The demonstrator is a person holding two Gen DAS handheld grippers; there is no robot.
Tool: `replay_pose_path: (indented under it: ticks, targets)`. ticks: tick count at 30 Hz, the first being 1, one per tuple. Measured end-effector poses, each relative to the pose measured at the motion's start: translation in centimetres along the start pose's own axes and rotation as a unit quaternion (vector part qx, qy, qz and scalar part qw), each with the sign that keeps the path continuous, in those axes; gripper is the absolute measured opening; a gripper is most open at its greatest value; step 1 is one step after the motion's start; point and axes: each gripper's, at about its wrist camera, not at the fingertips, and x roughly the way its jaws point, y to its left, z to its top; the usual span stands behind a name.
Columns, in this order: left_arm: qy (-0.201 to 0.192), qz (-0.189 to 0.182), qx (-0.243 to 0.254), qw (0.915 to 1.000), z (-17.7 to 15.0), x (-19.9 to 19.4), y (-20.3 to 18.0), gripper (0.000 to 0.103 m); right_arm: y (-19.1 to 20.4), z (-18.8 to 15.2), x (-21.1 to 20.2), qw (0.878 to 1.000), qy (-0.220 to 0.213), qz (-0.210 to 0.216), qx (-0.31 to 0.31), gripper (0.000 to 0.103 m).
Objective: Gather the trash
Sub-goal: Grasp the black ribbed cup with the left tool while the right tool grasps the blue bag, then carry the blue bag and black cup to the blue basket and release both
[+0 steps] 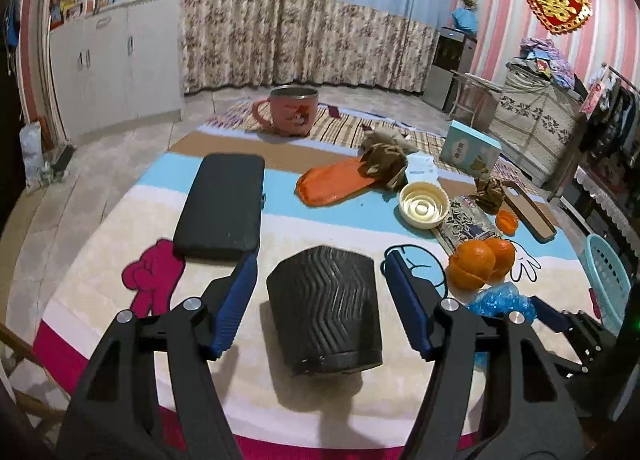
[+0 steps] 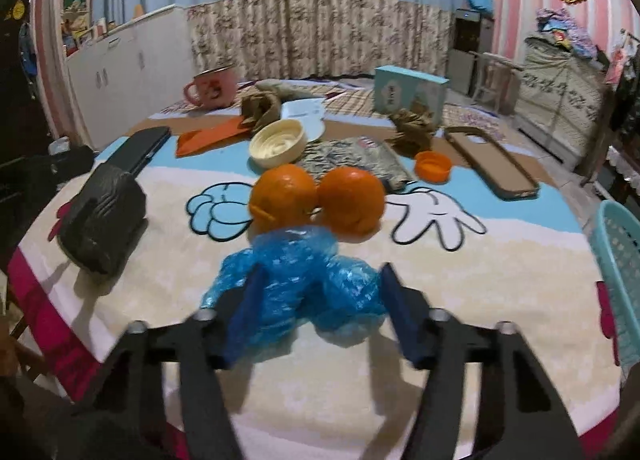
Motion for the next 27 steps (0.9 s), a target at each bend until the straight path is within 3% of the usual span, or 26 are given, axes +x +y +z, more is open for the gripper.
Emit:
replay_pose_path:
  ticks: [2,4,7,13,17,21,27]
  targets:
    - [0.008,-0.001,-0.009,0.9999,-0.1,0.3,0.2,0.076,-0.1,0.1,-0.2,1.0,-0.001,0.011,0.002,0.027]
    - [0.017,0.004,-0.016,0.9997,-0.3,0.7,0.4,0.082,-0.4,0.4,-0.6,1.0,-0.011,0.006,0.005,0.02]
    - [0.03,0.015,-0.024,0.9992,-0.6,1.4,0.3,0.089,-1.6,0.8,-1.3,0.999,-0.026,-0.006,0.022,0.017]
    - [0.048,0.032,-0.004,0.9983,-1.2,2.5,-0.8,0.09,-3.9,1.2,-1.9,0.997,-0.037,-0.026,0.055,0.017]
    - [0.061,0.049,0.004,0.9969,-1.4,3.4,-1.1,0.089,-4.5,1.3,-2.3,0.997,-0.042,-0.024,0.065,0.017]
    - [0.067,0.031,-0.003,0.9973,-1.4,3.6,-1.1,0.075,-4.6,1.3,-2.4,0.997,-0.044,-0.029,0.064,0.017]
    - [0.062,0.042,0.015,0.9971,-1.4,3.9,-1.9,0.068,-5.0,1.1,-2.4,0.997,-0.042,-0.032,0.065,0.017]
